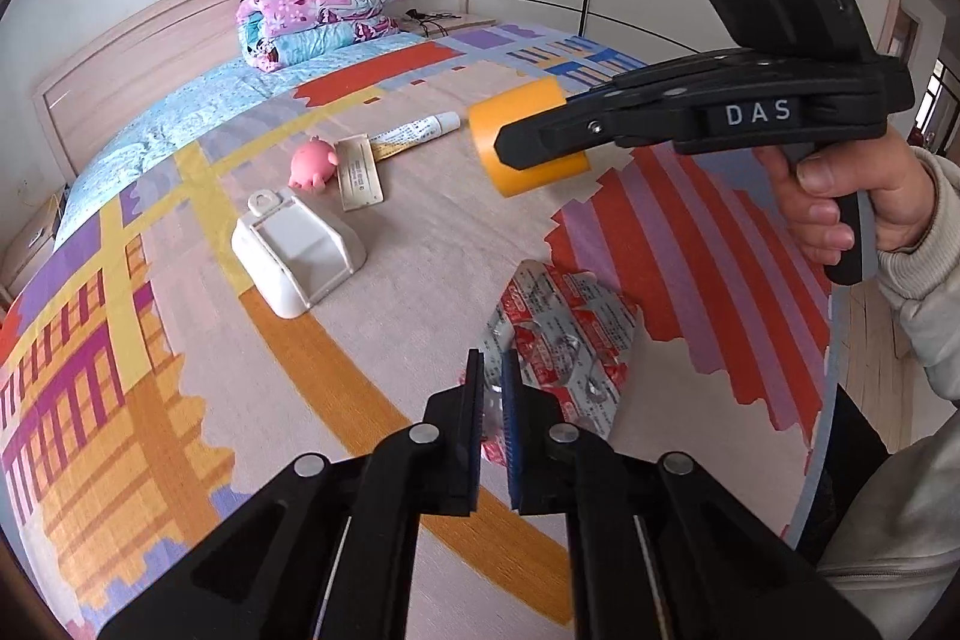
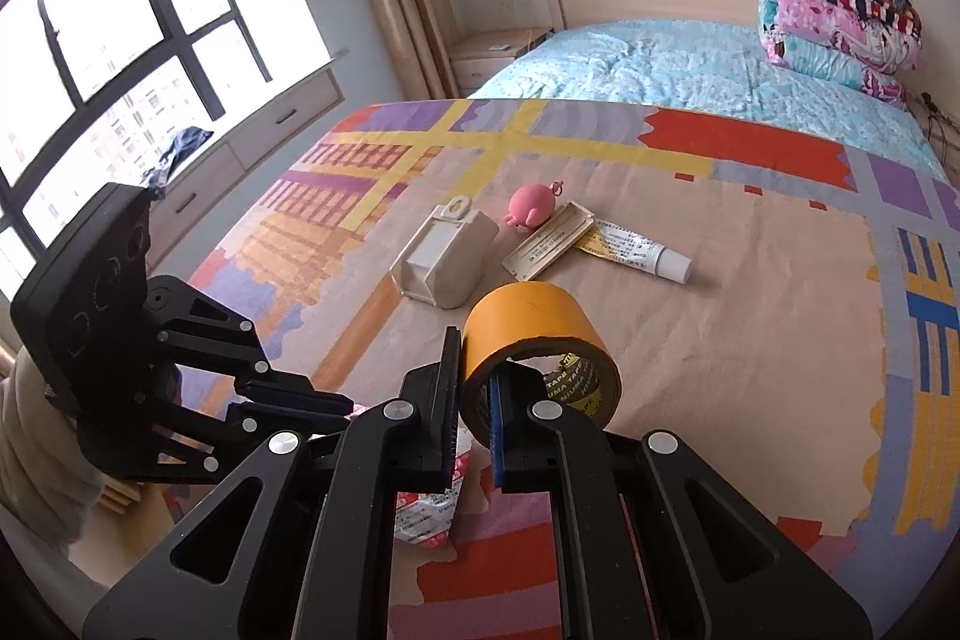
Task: Collect trash
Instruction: 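Grasp the silver blister pack with the left gripper while the right gripper grasps the orange tape roll, then carry the blister pack and tape roll over the black bin with both grippers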
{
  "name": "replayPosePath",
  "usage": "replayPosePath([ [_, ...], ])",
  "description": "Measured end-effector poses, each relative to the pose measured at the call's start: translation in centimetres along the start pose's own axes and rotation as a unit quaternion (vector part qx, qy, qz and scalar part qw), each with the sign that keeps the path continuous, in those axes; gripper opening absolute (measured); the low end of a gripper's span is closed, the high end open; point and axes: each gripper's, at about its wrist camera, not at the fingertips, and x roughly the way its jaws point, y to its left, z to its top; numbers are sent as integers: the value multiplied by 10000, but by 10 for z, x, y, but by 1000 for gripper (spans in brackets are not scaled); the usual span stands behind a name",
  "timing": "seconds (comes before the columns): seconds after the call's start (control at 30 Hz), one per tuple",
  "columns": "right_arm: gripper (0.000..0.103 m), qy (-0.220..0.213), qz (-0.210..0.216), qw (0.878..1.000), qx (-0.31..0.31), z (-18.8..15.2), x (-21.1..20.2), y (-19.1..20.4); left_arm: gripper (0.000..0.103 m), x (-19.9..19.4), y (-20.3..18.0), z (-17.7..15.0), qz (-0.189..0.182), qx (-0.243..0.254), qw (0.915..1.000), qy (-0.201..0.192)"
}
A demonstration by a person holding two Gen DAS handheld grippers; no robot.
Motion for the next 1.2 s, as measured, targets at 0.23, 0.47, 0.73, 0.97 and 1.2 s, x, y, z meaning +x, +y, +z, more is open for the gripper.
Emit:
replayPosePath([
  [0.23, 9, -46, -49, 10000, -12, -9, -15, 3, 60, -13, -15, 3, 155, 144, 9997, -92],
  [0.47, 9, -42, -43, 10000, -17, -15, -23, 5, 82, -22, -27, 8, 159, 474, 9983, -305],
  [0.73, 9, -69, -63, 10000, -30, -18, -26, 6, 82, 8, -26, 0, 114, 966, 9951, 154],
  [0.97, 9, -47, -4, 10000, -15, -20, -23, 5, 82, 23, -24, 0, 103, 1001, 9947, 209],
  [1.2, 9, -24, 26, 10000, -33, -24, -27, 7, 61, 28, -29, 1, 2, 1008, 9948, 111],
])
